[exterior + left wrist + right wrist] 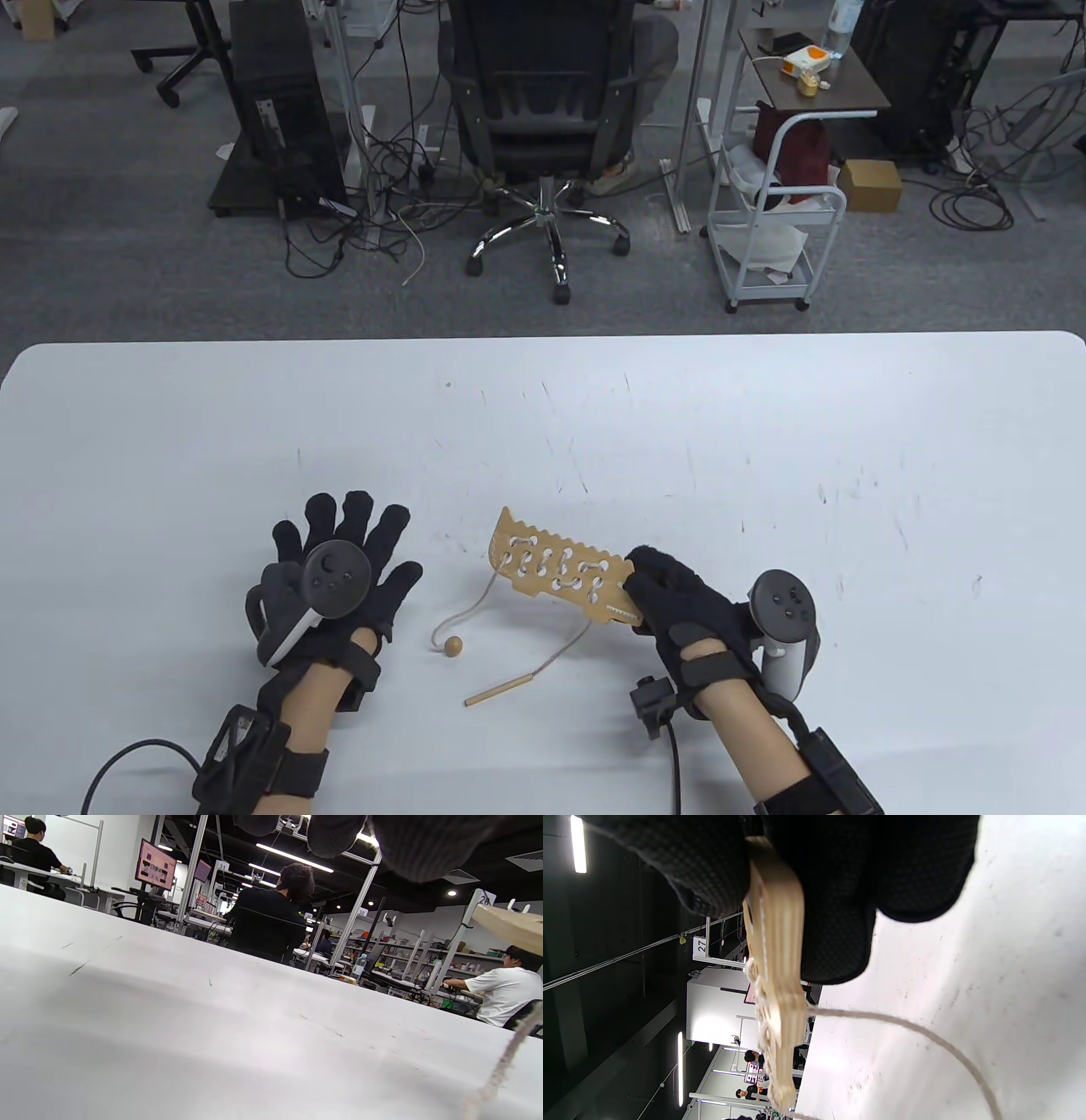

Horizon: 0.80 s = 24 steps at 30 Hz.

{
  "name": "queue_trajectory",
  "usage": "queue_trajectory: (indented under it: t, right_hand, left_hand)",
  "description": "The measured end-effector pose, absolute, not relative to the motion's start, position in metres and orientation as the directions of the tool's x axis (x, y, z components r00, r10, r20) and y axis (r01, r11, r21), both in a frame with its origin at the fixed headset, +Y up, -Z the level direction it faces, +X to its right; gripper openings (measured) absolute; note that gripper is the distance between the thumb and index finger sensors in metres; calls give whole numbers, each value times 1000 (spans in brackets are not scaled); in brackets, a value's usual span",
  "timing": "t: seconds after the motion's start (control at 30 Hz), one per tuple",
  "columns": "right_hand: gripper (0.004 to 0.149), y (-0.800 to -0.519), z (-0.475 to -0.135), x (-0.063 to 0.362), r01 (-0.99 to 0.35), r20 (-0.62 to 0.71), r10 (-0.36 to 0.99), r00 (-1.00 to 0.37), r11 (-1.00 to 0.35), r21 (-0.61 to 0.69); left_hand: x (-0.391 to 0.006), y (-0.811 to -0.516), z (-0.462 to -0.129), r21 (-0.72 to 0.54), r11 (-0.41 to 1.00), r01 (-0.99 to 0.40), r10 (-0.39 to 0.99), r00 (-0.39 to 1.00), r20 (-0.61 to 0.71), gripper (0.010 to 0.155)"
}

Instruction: Thread rope through all holes on crocodile lacing toy

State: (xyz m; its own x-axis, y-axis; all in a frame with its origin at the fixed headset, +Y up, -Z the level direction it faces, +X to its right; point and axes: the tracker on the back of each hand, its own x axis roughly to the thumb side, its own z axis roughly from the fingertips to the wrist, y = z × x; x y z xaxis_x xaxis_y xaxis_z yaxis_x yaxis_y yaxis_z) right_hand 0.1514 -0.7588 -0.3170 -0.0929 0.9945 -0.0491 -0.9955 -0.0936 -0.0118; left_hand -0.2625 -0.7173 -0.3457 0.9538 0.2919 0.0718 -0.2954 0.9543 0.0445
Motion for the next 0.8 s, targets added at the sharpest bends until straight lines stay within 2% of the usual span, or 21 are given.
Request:
queue_trajectory:
  t: [0.33,0.6,0.8]
  right_hand:
    - [52,-756,-321,143,-995,-70,993,-97,-95,36]
    - [52,-734,-352,130,-987,-91,985,-147,-140,74]
    - [52,-731,-379,123,-983,-122,976,-183,-176,59]
  left_hand:
    - [-266,-714,-345,46,951,-305,300,950,91,74]
    - [-263,-716,-346,26,949,-314,310,945,102,75]
    - [-256,-717,-344,6,954,-298,295,948,118,76]
